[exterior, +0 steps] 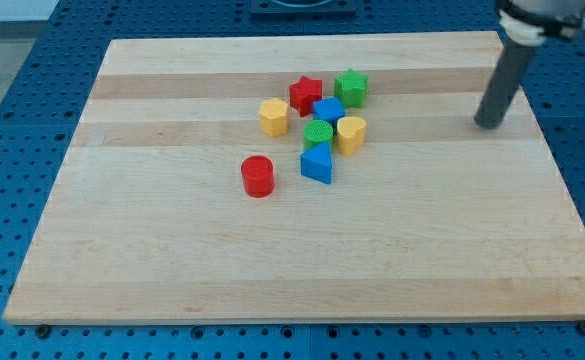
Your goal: Place your hand at the top right of the green star
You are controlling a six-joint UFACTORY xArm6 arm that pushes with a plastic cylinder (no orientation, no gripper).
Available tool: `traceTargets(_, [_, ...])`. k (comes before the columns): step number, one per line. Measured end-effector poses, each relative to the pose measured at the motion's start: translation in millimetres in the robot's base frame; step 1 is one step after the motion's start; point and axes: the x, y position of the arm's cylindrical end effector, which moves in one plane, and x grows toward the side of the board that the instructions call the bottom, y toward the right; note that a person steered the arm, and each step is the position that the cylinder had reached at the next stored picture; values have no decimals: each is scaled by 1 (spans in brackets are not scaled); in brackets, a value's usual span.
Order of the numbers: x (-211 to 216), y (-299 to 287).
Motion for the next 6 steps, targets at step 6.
traceTargets(6, [-66,-143])
